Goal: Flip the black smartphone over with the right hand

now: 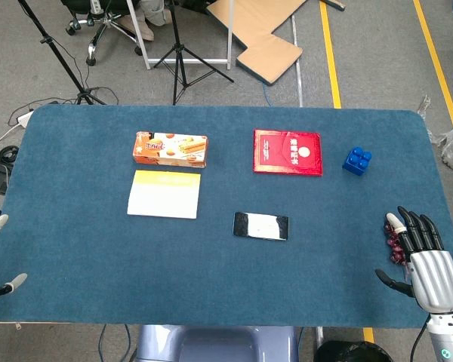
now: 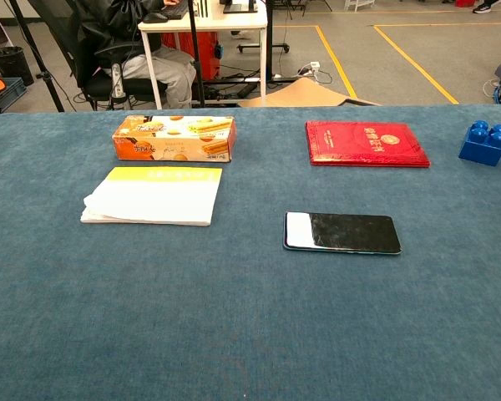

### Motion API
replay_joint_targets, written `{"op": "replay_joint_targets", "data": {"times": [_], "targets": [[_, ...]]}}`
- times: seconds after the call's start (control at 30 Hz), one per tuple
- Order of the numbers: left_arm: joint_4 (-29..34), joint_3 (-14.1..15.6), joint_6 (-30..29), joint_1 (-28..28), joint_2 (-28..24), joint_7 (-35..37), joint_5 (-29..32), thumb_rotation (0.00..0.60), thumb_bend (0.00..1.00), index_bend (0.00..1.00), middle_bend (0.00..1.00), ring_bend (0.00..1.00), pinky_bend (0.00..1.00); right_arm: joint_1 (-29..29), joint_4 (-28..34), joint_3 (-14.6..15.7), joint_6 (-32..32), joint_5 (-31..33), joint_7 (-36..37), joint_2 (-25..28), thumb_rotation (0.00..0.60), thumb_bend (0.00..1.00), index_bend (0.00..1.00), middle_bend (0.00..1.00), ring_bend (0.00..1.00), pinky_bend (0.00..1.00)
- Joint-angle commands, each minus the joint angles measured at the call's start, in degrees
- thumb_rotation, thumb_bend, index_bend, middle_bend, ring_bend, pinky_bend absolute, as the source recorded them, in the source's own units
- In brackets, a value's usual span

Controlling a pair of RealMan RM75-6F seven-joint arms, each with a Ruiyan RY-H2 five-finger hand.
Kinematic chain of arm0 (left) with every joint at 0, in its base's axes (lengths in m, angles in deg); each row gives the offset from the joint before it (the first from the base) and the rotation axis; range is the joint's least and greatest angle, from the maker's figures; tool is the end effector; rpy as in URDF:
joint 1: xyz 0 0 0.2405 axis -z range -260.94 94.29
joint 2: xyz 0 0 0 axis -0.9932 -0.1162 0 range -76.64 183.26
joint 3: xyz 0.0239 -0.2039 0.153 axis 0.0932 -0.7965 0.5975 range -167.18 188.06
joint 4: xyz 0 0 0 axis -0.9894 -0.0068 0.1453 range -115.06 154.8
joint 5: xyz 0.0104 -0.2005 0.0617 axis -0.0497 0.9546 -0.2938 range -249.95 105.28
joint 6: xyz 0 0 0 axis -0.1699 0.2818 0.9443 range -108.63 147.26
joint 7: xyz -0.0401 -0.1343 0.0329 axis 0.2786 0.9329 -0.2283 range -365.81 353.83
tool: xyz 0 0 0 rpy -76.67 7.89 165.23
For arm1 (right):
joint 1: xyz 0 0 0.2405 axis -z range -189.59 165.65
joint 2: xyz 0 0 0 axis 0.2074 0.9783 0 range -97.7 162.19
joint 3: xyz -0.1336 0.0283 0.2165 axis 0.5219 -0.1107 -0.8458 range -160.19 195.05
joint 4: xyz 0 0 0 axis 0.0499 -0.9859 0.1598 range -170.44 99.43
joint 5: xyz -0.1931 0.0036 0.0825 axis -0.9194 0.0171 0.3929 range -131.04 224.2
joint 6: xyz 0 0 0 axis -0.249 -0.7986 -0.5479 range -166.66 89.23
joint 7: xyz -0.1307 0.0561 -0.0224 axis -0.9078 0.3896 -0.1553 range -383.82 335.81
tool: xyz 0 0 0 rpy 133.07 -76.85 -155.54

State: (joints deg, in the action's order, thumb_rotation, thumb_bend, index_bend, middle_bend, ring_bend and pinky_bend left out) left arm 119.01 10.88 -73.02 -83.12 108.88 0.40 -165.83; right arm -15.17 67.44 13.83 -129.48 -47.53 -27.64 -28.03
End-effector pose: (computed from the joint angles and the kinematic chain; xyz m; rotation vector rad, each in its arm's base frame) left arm -0.2907 0.1431 0.1960 -1.3855 -0.9181 -1.0195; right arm -0.2587 -0.1706 0.1734 1.4079 -0.8163 1.0785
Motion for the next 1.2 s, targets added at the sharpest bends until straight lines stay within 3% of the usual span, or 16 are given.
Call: {"op": "replay_joint_targets", "data": {"times": [0.03,0.2,0.47,0.6,0.77,0.93,1.2], "targets": [[0.0,0.0,0.1,0.1,0.1,-0.1,0.0,0.600,0.00,0.00,0.00,0.00,0.00,0.0,-0.1,0.0,0.1,0.0,-0.1,-0.1,0.600,0.00,0.12,0.00,0.00,0.00],[0.2,0.0,0.5,0.2,0.2,-0.7,0.0,0.600,0.00,0.00,0.00,0.00,0.00,-0.2,-0.6,0.2,0.9,0.5,-0.2,-0.3,0.600,0.00,0.12,0.00,0.00,0.00],[0.7,0.0,0.9,0.4,0.5,-1.8,0.1,0.600,0.00,0.00,0.00,0.00,0.00,-3.0,-3.2,1.4,7.1,0.4,-2.6,-2.8,0.600,0.00,0.11,0.00,0.00,0.00],[1.0,-0.5,1.1,0.6,0.5,-1.6,0.8,0.600,0.00,0.00,0.00,0.00,0.00,-8.3,-4.9,0.5,14.9,0.5,-3.3,-4.9,0.600,0.00,0.11,0.02,0.00,0.01],[1.7,-0.9,1.5,1.0,0.5,-2.3,1.7,0.600,0.00,0.00,0.00,0.00,0.00,-17.6,-7.9,-1.7,27.8,1.9,-4.1,-8.2,0.600,0.00,0.13,0.12,0.03,0.14],[1.8,-1.2,2.6,1.3,0.8,-3.5,2.9,0.600,0.00,0.00,0.00,0.00,0.00,-23.6,-11.2,-4.3,35.7,5.7,-5.5,-13.1,0.600,0.02,0.14,0.18,0.09,0.21],[1.3,-2.3,4.5,2.0,1.4,-4.3,6.5,0.600,0.00,0.00,0.00,0.00,0.00,-29.7,-16.7,-6.0,41.3,11.8,-14.9,-21.5,0.600,0.07,0.14,0.19,0.10,0.23]]}}
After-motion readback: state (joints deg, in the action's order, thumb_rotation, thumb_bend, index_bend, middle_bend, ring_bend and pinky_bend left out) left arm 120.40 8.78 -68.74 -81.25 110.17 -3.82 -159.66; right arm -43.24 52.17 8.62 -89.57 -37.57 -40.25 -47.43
